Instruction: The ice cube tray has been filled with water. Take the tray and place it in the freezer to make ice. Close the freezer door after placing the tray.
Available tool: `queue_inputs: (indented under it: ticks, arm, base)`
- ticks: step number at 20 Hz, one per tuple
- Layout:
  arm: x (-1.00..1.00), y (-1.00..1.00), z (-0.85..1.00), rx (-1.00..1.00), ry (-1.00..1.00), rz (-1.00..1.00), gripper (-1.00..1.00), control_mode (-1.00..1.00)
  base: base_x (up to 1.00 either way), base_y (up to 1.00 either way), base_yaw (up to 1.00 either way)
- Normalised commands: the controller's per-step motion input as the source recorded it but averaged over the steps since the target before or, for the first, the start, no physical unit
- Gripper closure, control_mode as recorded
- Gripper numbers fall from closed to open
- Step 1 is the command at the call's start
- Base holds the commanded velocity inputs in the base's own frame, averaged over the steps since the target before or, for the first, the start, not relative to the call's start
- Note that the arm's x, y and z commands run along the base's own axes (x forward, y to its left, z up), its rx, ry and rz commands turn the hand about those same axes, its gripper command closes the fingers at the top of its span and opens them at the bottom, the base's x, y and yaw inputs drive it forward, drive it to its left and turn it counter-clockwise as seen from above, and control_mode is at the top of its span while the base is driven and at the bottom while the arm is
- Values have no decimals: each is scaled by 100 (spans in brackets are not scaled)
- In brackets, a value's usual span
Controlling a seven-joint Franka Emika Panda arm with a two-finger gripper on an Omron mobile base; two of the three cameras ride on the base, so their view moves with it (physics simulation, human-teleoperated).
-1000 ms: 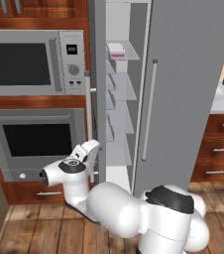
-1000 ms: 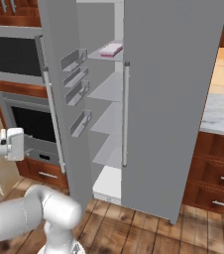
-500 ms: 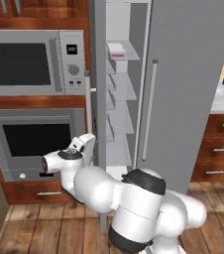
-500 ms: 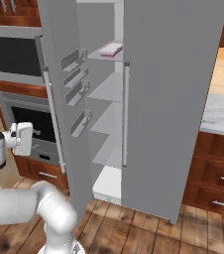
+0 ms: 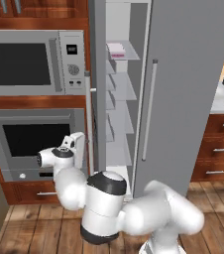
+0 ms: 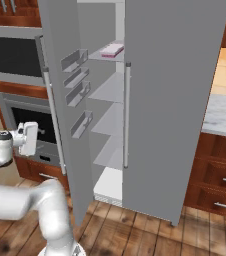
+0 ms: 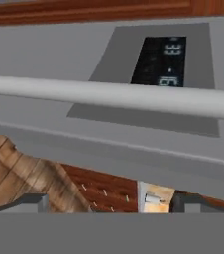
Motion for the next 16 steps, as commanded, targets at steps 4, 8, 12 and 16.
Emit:
queue_inputs:
  ticks: [4, 8, 12, 16]
  arm:
    - [76, 2, -32, -8, 19, -1, -100, -100]
    - [81, 3, -37, -8, 19, 0, -100, -100]
    - [80, 5, -41, -9, 20, 0, -100, -100]
    - [48, -6, -29, -6, 23, 0, -100, -100]
  base:
    - [0, 0, 0]
    - [0, 0, 0]
    - [0, 0, 0]
    - [0, 0, 0]
